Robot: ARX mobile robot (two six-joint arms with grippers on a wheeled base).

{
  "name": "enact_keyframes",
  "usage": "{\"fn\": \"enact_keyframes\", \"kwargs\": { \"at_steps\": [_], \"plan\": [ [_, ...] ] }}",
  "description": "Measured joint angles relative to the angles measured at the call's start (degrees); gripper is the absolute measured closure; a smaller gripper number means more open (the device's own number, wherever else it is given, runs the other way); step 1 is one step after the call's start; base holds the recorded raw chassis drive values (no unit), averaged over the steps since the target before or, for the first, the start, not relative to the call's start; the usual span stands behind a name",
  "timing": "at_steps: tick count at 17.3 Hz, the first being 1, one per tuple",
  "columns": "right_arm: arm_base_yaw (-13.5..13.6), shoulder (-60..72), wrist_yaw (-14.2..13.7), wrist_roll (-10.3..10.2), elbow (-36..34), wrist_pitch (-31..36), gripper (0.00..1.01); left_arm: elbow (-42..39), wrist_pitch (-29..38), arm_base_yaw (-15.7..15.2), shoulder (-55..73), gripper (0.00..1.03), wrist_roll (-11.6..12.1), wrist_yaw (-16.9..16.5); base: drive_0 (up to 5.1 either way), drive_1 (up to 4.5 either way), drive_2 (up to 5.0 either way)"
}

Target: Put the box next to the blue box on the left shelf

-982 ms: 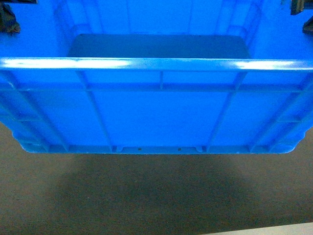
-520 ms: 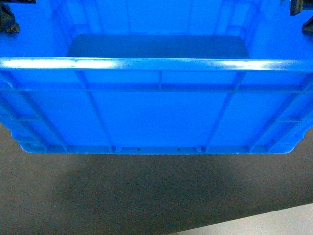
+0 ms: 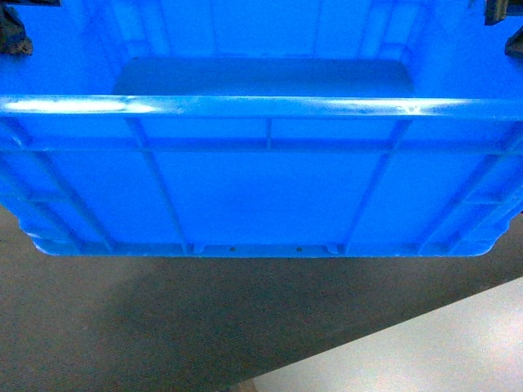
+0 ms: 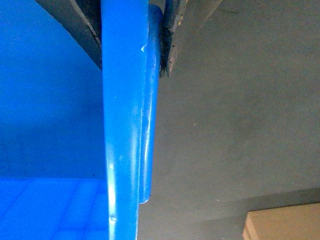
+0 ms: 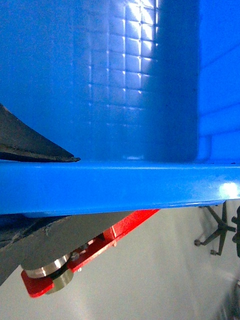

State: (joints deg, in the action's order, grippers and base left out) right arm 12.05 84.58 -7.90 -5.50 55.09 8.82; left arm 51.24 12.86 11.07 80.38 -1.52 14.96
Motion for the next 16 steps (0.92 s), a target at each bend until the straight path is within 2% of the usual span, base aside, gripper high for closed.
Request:
{"fn": "enact_keyframes", "kwargs": {
  "at_steps": [16],
  "plan": [
    [0.0,0.0,0.0,0.0,0.0,0.0,0.80,0.0,0.0,0.0,0.0,0.82,0.0,0.0,-1.5,-1.55,-1.5]
  ]
}}
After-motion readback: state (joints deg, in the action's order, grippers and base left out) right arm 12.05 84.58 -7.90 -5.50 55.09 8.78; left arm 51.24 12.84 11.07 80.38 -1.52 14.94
